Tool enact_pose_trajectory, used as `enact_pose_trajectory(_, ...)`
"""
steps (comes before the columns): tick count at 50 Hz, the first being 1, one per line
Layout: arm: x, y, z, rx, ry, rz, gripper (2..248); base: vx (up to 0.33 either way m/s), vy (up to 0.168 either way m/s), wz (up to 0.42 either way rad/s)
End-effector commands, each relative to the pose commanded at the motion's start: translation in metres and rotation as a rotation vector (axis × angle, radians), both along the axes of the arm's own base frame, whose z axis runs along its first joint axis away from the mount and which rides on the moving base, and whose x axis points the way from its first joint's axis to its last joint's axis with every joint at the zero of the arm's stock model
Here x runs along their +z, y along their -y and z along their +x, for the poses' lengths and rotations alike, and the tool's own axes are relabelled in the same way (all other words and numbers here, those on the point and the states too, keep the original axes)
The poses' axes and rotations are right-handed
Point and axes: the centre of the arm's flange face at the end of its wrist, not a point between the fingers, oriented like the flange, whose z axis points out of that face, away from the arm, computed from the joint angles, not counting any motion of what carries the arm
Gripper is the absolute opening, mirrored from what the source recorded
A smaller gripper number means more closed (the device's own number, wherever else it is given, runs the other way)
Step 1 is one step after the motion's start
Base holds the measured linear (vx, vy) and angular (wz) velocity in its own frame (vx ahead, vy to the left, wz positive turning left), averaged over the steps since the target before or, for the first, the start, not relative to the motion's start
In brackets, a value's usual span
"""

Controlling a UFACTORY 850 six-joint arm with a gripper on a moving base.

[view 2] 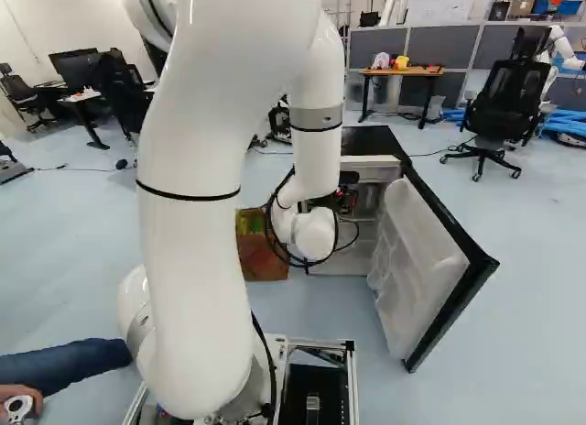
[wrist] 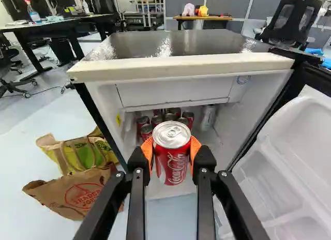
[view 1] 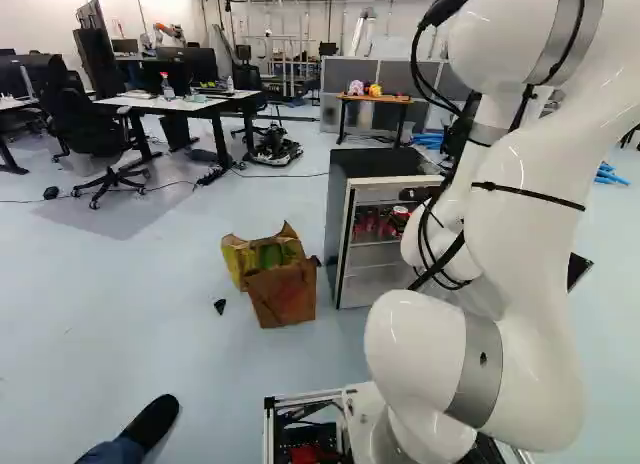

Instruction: Grab a drink from the fridge

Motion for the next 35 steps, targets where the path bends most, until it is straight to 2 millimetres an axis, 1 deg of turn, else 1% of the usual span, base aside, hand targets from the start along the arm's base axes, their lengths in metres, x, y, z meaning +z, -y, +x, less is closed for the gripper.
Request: enact_pose_trajectory(35, 0.034, -0.003, -0.005, 0.000, 0.029, -0.043, 93, 0.000, 0.000, 0.000)
